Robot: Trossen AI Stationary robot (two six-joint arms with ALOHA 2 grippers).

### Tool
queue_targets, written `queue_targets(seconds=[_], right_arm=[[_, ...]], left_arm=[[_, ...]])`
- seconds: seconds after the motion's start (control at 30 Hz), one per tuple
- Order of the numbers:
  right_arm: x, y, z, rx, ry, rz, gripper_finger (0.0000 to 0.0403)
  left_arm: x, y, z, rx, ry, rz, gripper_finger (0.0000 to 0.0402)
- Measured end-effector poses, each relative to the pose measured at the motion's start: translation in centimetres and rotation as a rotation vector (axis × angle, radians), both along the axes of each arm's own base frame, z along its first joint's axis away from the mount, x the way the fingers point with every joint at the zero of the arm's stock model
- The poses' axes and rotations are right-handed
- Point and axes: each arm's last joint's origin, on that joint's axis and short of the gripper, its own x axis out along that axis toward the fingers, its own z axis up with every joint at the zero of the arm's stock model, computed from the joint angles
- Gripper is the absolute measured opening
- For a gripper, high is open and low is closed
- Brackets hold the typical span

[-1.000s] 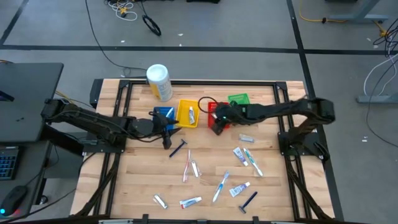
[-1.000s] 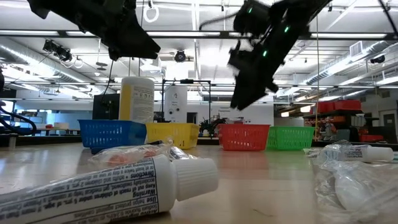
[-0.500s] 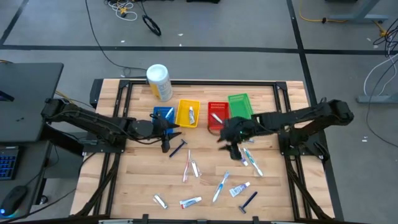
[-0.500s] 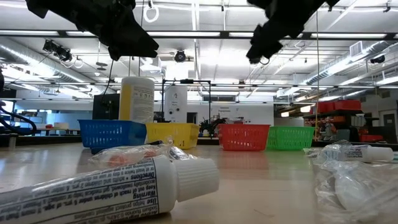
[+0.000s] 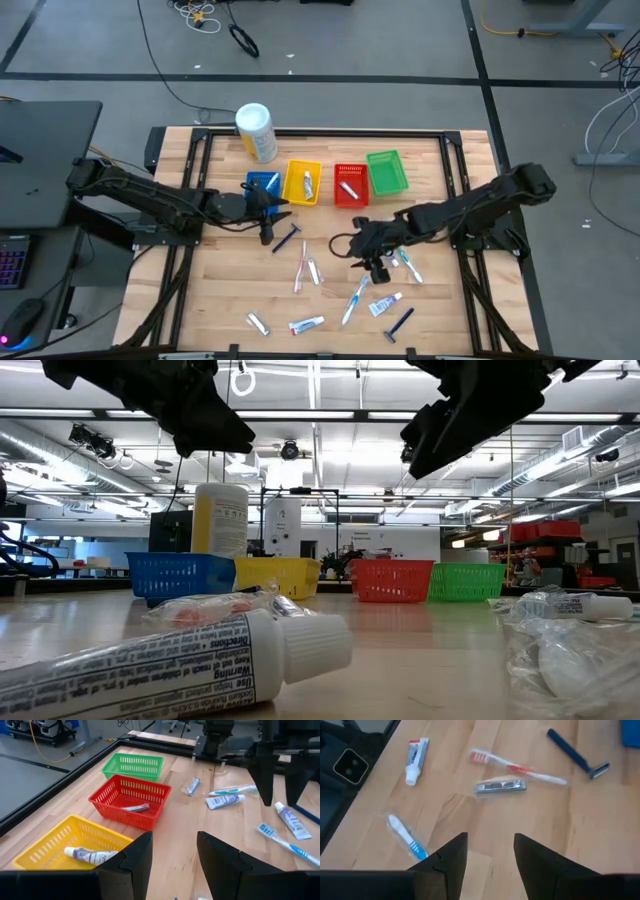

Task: Pick & Place Travel size toiletries
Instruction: Put the blue razor into the green bin

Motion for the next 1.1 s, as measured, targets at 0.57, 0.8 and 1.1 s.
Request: queue_targets(seconds=[0.57, 0.8, 1.1], right_arm=[[2.1, 0.5, -3.3, -0.015, 0.019, -0.021, 0.0211], [2.0, 0.5, -3.2, -0.004, 0.022, -0.037, 0.0211], [1.9, 0.4, -3.3, -0.023, 0.033, -0.053, 0.0211]], left_arm=[[-0.1, -0.1, -0.3, -0.053, 0.022, -0.035, 0.0164], [-0.4, -0.2, -0.9, -0.060, 0.090, -0.044, 0.0164], [-0.2, -0.8, -1.9, -0.107, 0.155, -0.076, 0.0164]])
